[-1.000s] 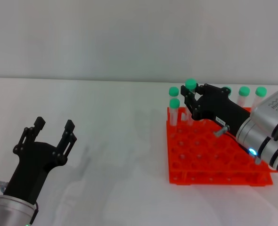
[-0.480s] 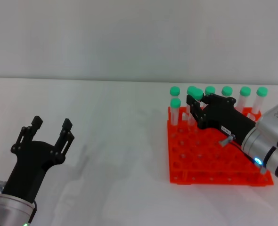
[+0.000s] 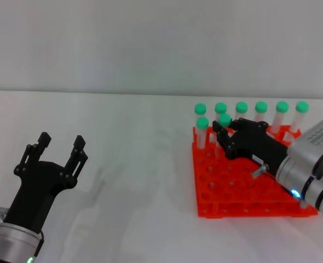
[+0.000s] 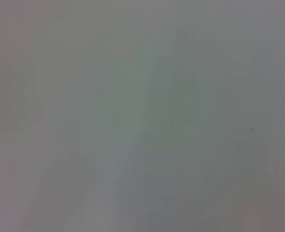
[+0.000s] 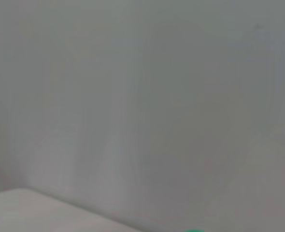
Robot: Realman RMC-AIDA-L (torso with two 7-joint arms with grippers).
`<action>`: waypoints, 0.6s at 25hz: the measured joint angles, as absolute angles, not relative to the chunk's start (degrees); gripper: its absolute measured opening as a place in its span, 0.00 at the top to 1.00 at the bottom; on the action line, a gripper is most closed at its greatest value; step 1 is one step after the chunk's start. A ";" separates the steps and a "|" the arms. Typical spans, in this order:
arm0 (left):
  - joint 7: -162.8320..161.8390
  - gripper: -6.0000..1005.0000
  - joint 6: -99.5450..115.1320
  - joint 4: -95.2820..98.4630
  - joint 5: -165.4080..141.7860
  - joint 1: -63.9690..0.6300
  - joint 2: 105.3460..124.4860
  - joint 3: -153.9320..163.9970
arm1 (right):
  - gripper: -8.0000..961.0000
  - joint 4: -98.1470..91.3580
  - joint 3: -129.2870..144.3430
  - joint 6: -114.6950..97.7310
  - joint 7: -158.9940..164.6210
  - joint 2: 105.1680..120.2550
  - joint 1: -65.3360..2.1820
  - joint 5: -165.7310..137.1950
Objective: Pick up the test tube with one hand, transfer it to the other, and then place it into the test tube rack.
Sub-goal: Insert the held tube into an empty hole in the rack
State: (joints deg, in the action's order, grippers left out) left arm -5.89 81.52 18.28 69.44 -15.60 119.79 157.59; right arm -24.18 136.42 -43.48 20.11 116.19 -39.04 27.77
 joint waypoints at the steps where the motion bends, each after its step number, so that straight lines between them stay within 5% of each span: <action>1: -5.89 0.26 81.51 18.28 69.44 -15.63 119.79 157.59 | 0.78 -24.28 136.77 -42.91 20.10 116.19 -39.33 27.74; 13: -5.89 0.25 81.66 18.28 69.44 -15.32 119.79 157.58 | 0.76 -24.83 136.56 -42.59 20.44 116.19 -39.37 27.68; 15: -5.89 0.25 81.68 18.28 69.44 -15.23 119.79 157.59 | 0.64 -25.05 136.46 -42.67 20.45 116.19 -39.10 27.68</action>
